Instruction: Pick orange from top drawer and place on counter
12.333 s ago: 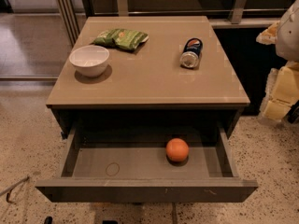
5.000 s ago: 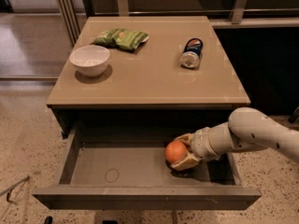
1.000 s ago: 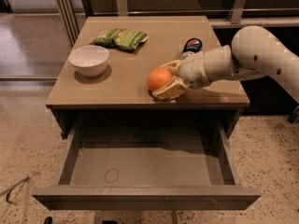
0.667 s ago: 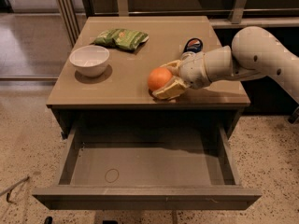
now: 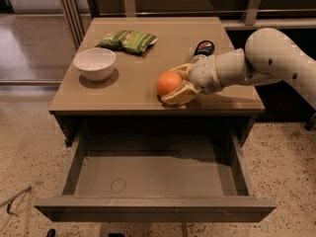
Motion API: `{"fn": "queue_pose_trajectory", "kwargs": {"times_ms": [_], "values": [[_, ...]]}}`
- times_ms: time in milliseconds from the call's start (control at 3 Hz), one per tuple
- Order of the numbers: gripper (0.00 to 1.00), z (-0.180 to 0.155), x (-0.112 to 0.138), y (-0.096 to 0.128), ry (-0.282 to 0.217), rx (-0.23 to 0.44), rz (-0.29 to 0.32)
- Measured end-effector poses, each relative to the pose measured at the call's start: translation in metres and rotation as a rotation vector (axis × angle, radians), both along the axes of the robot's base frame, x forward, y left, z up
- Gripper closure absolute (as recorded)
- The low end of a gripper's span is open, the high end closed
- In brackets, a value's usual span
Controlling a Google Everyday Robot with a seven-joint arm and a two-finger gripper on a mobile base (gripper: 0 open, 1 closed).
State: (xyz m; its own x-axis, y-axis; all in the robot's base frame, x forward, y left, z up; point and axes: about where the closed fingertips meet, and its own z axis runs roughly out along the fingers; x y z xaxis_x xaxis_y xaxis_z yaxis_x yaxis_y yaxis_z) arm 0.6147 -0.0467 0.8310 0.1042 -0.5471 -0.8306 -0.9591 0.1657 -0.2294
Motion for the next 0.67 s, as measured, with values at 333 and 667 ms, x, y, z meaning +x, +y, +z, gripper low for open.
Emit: {"fn": "queue_pose_trajectory", "kwargs": {"times_ms": [333,667], "values": [[0.17,0.0,0.0,0.0,0.0,0.0,0.0],[0.0,0.0,0.0,0.0001,0.0,0.0,0.0]]}}
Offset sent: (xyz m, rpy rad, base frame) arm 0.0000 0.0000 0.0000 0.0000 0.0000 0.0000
